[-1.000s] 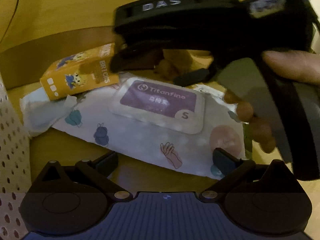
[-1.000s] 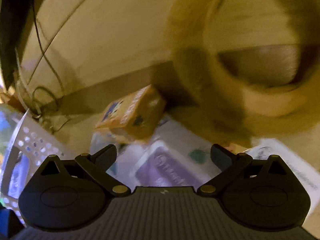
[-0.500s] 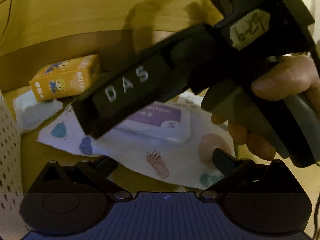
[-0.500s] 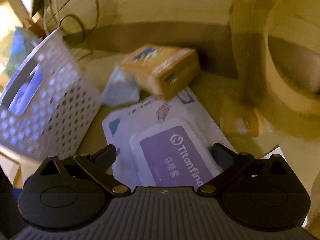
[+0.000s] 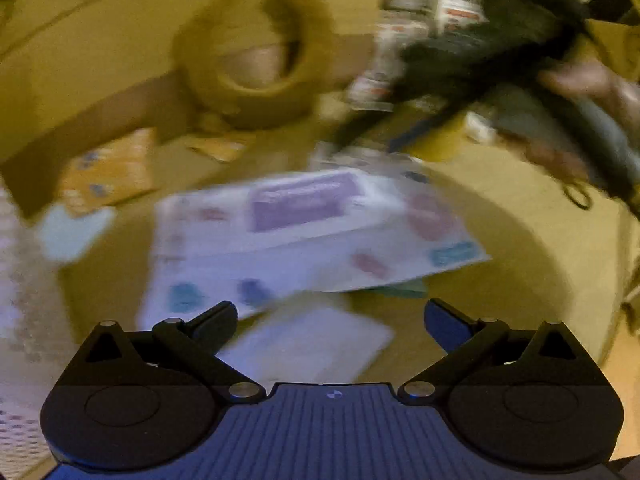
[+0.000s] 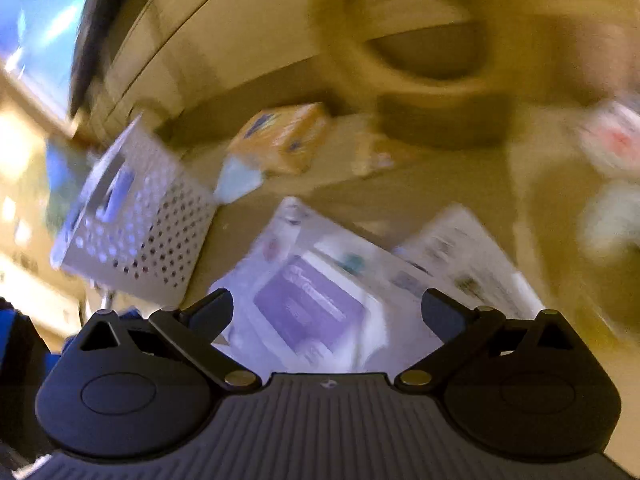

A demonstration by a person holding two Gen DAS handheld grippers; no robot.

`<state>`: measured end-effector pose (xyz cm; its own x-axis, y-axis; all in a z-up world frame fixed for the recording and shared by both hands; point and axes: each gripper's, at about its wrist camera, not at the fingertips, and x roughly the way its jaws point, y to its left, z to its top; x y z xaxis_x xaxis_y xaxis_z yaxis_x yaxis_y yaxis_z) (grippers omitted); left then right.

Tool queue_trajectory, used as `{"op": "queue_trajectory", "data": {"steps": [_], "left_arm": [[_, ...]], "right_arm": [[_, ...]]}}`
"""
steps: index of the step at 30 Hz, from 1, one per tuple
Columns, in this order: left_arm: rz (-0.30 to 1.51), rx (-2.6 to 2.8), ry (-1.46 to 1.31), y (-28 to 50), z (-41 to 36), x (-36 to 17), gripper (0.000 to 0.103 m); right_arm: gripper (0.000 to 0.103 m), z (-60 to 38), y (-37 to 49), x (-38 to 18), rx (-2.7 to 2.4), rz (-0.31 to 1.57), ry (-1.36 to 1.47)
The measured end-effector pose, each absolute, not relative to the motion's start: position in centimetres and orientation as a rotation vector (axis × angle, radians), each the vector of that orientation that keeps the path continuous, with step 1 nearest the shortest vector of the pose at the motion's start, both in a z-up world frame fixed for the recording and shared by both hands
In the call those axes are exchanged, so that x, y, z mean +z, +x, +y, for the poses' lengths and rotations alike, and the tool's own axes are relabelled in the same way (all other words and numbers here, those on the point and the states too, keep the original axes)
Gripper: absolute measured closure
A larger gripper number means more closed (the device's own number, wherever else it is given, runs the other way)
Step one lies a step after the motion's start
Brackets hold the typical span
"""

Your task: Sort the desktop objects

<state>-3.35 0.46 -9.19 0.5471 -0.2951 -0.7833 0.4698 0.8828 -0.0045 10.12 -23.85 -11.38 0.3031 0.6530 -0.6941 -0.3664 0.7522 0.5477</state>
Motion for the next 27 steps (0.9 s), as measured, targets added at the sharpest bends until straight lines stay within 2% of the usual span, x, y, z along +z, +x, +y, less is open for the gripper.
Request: {"op": "queue_trajectory", "data": {"steps": [5, 12, 18, 20, 27], "left_arm": [[0.85, -0.348, 0.179, 0.0, 2.4, -7.3, 0.0], [0.956, -0.266, 0.069, 5.1, 3.1, -10.1, 0.0], [0.965, -0.261, -0.025, 6.6, 4.2, -11.2, 0.0], [1.008, -0.305, -0.135, 7.3, 4.7, -12.0, 0.0], [0.965, -0.334, -0.099, 6.5, 3.7, -12.2, 0.001]], "right_arm": [[0.002, -29.2, 5.7, -11.5, 0.572, 1.065, 0.437], [0.002, -29.5, 3.6, -14.4, 0.515, 1.109, 0.636], [0.001, -27.9, 4.1, -14.9, 0.526, 1.082, 0.656], [0.001, -27.6, 4.4, -15.0, 0.522, 1.072, 0.658], [0.0, -26.3, 5.6, -14.9, 0.498, 1.032, 0.623]]}}
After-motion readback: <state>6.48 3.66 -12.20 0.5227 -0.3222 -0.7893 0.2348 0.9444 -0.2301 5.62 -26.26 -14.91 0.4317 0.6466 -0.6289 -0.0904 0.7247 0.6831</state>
